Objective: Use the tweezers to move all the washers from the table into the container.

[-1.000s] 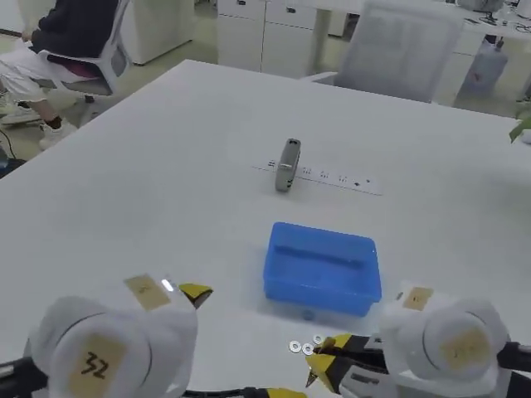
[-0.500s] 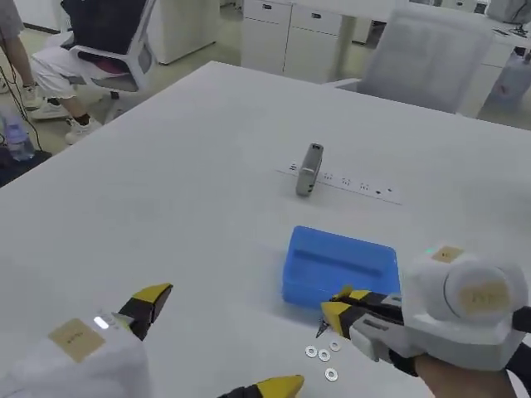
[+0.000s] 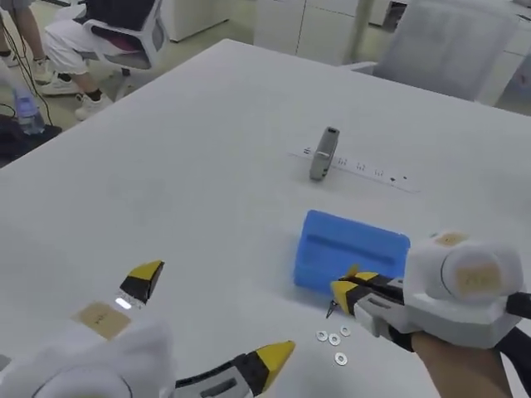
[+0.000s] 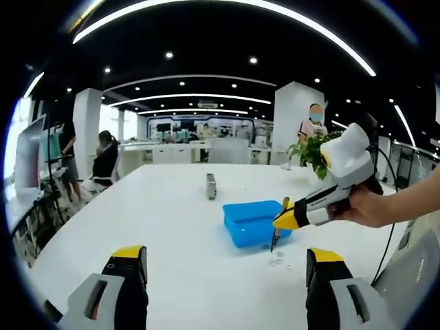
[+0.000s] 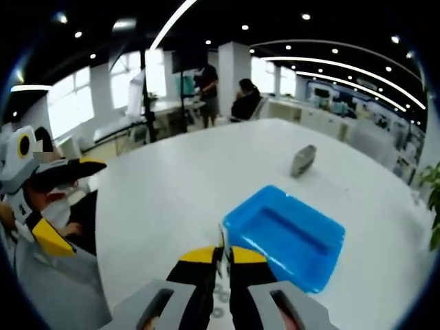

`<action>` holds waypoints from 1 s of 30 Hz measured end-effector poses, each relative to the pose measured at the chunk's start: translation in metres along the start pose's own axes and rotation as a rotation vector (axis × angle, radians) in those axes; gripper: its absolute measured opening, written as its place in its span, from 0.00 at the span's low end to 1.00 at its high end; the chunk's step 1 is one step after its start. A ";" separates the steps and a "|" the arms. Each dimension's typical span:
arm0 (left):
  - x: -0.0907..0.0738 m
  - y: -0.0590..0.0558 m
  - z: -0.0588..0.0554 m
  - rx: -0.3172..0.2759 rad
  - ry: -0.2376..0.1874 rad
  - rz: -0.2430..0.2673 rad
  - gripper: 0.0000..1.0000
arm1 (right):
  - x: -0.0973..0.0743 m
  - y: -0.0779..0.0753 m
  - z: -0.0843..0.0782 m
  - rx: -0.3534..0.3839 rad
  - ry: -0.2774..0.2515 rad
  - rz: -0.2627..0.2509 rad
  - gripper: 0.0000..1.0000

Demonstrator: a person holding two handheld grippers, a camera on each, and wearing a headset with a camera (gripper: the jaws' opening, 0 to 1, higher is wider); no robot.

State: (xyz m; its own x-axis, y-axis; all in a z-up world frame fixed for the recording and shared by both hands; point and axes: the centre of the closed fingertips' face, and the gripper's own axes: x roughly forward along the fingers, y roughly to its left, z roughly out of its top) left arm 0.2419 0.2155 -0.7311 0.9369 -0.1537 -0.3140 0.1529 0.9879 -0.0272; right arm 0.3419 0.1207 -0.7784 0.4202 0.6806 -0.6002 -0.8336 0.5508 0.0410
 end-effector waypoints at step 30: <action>0.002 0.001 -0.011 0.062 0.062 0.011 0.94 | 0.006 0.000 -0.017 0.033 0.015 0.003 0.02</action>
State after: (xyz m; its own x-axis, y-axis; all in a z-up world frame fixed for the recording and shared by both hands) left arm 0.2405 0.2168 -0.7421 0.9175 -0.1395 -0.3724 0.1639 0.9859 0.0345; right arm 0.3379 0.1166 -0.7954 0.4121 0.6747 -0.6123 -0.8222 0.5650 0.0691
